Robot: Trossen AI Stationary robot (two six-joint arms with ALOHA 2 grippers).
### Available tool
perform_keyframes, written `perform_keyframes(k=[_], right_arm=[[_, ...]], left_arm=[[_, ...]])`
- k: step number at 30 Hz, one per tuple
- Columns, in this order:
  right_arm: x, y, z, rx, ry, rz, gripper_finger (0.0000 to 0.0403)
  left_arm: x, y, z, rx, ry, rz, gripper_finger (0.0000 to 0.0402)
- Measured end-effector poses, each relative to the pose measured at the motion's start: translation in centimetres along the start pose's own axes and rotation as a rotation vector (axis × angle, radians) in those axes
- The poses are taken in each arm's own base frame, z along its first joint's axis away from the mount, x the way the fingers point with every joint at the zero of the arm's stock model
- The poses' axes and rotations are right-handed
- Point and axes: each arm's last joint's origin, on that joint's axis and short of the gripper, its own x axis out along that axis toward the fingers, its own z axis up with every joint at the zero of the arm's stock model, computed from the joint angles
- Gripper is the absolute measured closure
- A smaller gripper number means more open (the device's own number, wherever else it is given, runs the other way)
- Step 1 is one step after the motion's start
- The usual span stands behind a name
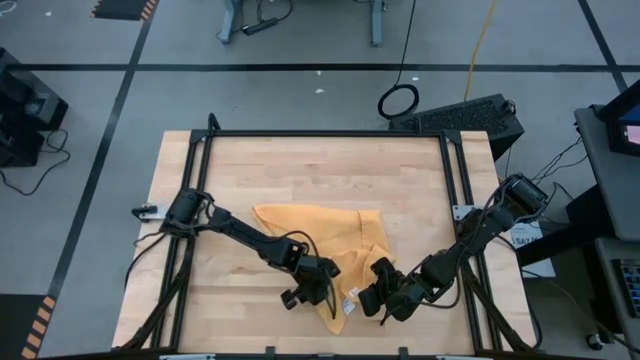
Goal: Roll towel
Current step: Roll the yellow towel
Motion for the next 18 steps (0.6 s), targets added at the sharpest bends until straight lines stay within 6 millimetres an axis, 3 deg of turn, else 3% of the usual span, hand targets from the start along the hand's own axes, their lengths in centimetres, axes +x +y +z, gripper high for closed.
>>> perform_keyframes(k=[5, 8, 14, 18], right_arm=[[0.0, 0.0, 0.0, -0.003, 0.000, 0.000, 0.0401], [0.0, 0.0, 0.0, 0.001, 0.000, 0.000, 0.0401], [0.0, 0.0, 0.0, -0.002, 0.000, -0.002, 0.0401], [0.0, -0.1, 0.0, -0.009, -0.002, -0.011, 0.0401]], left_arm=[[0.1, -0.1, 0.0, -0.009, -0.009, -0.027, 0.0331], [-1.0, -0.2, 0.4, -0.020, -0.003, -0.031, 0.0386], [-4.3, 0.4, 1.7, -0.128, -0.049, 0.008, 0.0382], [-4.5, 0.7, 1.1, -0.198, -0.030, -0.010, 0.0363]])
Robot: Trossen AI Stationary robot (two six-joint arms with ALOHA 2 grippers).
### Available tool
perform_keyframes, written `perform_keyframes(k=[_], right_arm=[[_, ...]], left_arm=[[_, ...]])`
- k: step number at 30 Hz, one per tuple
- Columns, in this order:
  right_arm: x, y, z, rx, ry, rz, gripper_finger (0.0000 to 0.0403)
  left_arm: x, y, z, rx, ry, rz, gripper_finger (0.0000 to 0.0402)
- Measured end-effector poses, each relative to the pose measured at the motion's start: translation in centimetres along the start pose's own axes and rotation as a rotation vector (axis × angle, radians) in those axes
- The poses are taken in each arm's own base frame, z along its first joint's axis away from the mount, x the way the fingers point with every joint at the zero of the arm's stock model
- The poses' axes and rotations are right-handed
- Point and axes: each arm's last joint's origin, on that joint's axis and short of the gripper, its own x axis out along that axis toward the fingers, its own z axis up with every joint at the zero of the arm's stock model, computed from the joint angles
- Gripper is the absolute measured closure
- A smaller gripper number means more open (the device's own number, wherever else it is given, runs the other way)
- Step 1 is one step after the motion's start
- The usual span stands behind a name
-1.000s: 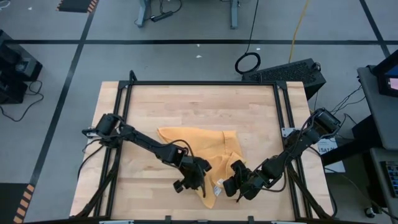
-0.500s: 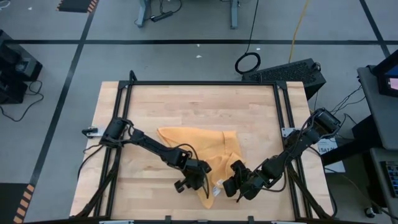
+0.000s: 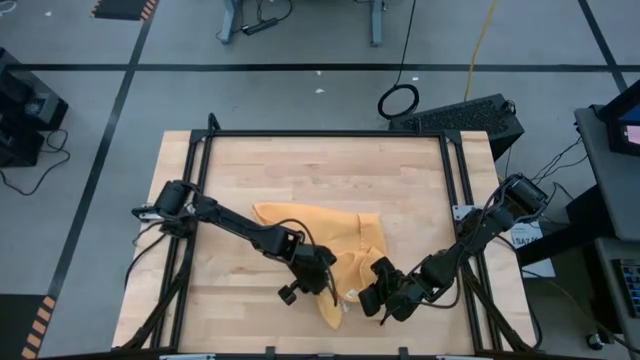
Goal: Roll towel
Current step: Roll the yellow towel
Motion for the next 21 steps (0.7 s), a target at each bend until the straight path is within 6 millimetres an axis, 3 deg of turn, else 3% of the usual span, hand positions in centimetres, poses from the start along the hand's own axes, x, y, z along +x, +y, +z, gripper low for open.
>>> perform_keyframes(k=[3, 7, 11, 16, 21], right_arm=[[0.0, 0.0, 0.0, 0.000, 0.000, 0.000, 0.0401], [0.0, 0.0, 0.0, 0.004, 0.000, 0.001, 0.0401], [0.0, 0.0, 0.0, 0.006, 0.000, 0.004, 0.0401], [0.0, 0.2, 0.0, -0.005, 0.001, 0.015, 0.0401], [0.0, 0.6, 0.0, -0.044, -0.001, 0.054, 0.0401]], left_arm=[[-0.1, 0.4, -0.4, -0.004, 0.011, -0.018, 0.0356], [-0.1, 0.8, -0.9, -0.026, 0.019, -0.044, 0.0388], [-0.8, 1.0, -0.6, -0.034, -0.018, -0.061, 0.0389], [-3.4, 1.1, 0.3, -0.063, -0.086, -0.095, 0.0394], [-6.0, 2.9, -0.5, -0.264, -0.136, -0.159, 0.0395]])
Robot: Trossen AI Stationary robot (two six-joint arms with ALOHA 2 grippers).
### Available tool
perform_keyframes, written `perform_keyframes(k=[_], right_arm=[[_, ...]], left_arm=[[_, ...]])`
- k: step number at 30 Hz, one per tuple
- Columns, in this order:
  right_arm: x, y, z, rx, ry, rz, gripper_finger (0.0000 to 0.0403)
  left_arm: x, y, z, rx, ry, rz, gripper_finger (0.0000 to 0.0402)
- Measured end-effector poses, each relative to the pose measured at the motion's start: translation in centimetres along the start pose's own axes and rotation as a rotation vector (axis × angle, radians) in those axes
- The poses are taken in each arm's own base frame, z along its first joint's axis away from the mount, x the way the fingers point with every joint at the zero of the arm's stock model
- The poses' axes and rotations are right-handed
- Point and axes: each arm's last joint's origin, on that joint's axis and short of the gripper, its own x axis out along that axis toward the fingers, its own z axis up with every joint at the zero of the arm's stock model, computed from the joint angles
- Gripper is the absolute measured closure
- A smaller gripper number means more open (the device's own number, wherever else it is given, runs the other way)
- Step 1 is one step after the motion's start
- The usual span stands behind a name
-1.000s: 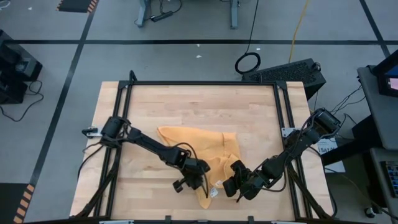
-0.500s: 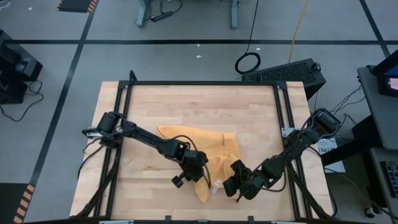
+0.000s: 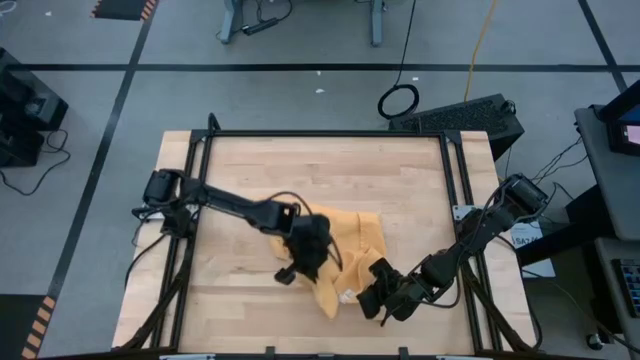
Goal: Roll towel
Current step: Roll the yellow towel
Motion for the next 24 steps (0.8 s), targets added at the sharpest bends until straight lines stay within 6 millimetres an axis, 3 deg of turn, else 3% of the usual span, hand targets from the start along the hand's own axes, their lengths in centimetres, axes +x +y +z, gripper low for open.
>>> perform_keyframes(k=[3, 6, 13, 17, 24], right_arm=[[0.1, 0.1, 0.1, -0.019, -0.002, 0.007, 0.0401], [0.2, 0.0, 0.4, -0.020, -0.008, -0.009, 0.0401], [0.5, -0.1, 1.4, 0.018, -0.029, -0.026, 0.0401], [0.5, -0.1, 1.5, 0.049, -0.031, -0.025, 0.0401], [0.5, -0.2, 1.5, 0.050, -0.030, -0.027, 0.0401]], left_arm=[[-0.6, 1.4, -0.8, -0.099, 0.013, 0.019, 0.0395], [0.0, 3.5, -1.9, -0.132, 0.005, 0.042, 0.0380], [0.9, 6.9, -3.8, -0.234, -0.015, 0.062, 0.0268], [0.1, 6.7, -3.5, -0.255, -0.010, 0.101, 0.0219], [-2.2, 3.8, -0.4, -0.118, -0.088, 0.196, 0.0210]])
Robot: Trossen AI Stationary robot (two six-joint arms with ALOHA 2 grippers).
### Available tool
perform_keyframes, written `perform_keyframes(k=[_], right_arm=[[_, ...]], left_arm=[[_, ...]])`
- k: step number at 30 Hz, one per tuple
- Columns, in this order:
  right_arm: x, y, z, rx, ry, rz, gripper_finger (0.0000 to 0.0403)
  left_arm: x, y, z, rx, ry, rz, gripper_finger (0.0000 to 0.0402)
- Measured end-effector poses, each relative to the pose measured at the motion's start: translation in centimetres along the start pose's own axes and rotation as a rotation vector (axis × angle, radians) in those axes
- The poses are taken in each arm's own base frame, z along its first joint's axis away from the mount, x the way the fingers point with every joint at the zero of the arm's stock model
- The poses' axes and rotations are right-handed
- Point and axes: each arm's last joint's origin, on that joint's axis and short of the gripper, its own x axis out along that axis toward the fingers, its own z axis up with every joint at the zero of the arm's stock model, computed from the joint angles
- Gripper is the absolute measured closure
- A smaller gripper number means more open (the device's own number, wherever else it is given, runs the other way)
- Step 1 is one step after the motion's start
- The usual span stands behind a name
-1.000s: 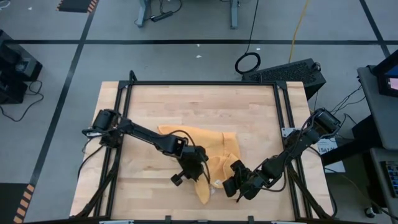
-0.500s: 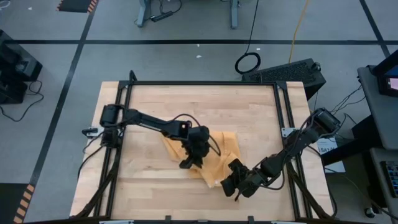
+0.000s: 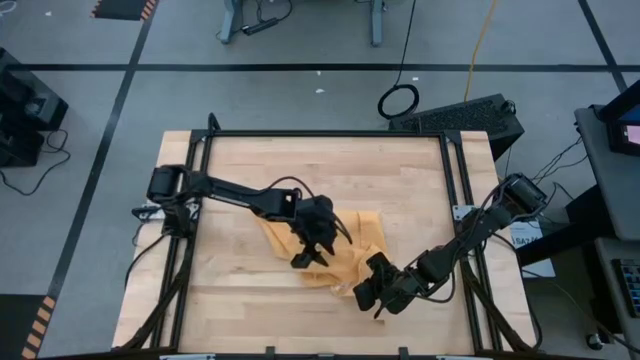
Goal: Roll towel
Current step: Roll the yellow towel
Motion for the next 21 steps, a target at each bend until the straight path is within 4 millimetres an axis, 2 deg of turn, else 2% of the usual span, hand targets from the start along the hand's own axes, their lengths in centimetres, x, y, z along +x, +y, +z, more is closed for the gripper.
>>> perform_keyframes(k=[8, 13, 18, 21], right_arm=[[0.0, -0.2, -0.1, -0.015, 0.034, -0.020, 0.0401], [-0.1, -0.2, -0.3, -0.017, 0.059, -0.024, 0.0401], [-0.1, -0.3, -0.3, -0.018, 0.059, -0.026, 0.0401], [-0.1, -0.3, -0.3, -0.015, 0.059, -0.026, 0.0401]], left_arm=[[0.7, -1.8, 1.3, 0.007, -0.077, 0.023, 0.0210], [1.8, -4.4, 2.4, 0.054, -0.153, -0.026, 0.0210], [4.5, -7.0, 1.4, 0.157, -0.086, -0.021, 0.0210], [4.8, -8.4, 1.4, 0.162, -0.081, -0.034, 0.0210]])
